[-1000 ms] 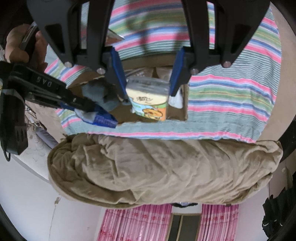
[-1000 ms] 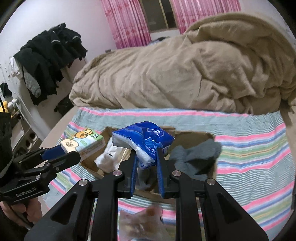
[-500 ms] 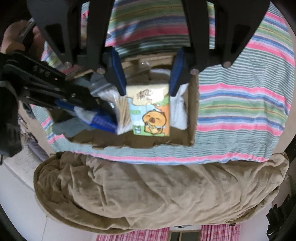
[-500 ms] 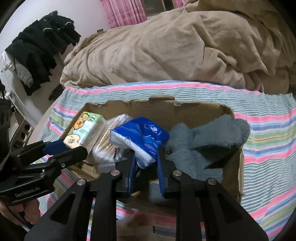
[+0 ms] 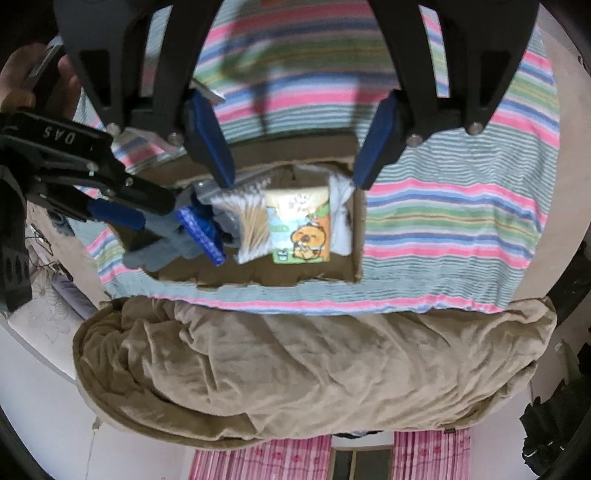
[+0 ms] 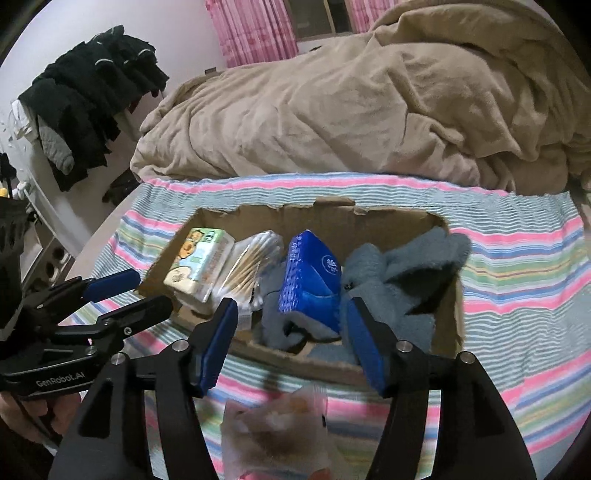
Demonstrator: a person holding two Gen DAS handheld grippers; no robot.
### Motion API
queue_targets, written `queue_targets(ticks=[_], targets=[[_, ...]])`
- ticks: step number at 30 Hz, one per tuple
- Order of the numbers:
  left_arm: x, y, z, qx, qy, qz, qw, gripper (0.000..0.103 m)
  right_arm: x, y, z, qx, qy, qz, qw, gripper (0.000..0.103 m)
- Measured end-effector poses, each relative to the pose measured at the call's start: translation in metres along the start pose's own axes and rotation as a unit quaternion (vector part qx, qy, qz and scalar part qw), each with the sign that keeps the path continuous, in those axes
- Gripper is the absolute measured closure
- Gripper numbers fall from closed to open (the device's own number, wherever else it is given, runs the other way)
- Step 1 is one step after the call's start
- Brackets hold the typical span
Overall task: Organize objects
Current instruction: 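Place both tissue packs into the box and open both grippers, then grasp the clear snack bag with the right gripper and lift it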
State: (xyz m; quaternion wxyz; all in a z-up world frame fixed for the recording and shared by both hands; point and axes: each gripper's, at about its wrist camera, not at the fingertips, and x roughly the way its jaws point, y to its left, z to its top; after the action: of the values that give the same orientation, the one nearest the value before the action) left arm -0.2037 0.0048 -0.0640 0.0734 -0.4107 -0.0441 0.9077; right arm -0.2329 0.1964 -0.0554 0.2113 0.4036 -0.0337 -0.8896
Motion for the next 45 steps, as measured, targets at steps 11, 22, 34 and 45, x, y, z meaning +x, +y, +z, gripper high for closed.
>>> queue_targets(ticks=[11,22,34,45], targets=[[-0.071,-0.007,-0.013,-0.008,-0.040,-0.017,0.9990,0.029,-0.052,0.017,-0.007,-0.008,-0.028,-0.011,1.000,0.026],[-0.119,-0.016,-0.040,-0.010,-0.053,-0.023,0.9983,0.028,-0.097,0.031,-0.030,-0.013,-0.038,-0.020,0.999,0.026],[-0.117,-0.010,-0.072,-0.025,-0.030,-0.022,0.9990,0.028,-0.109,0.034,-0.059,-0.013,-0.031,-0.020,0.999,0.026],[-0.078,-0.003,-0.092,-0.038,0.012,-0.010,0.9992,0.022,-0.062,0.020,-0.092,-0.007,0.027,-0.035,0.999,0.026]])
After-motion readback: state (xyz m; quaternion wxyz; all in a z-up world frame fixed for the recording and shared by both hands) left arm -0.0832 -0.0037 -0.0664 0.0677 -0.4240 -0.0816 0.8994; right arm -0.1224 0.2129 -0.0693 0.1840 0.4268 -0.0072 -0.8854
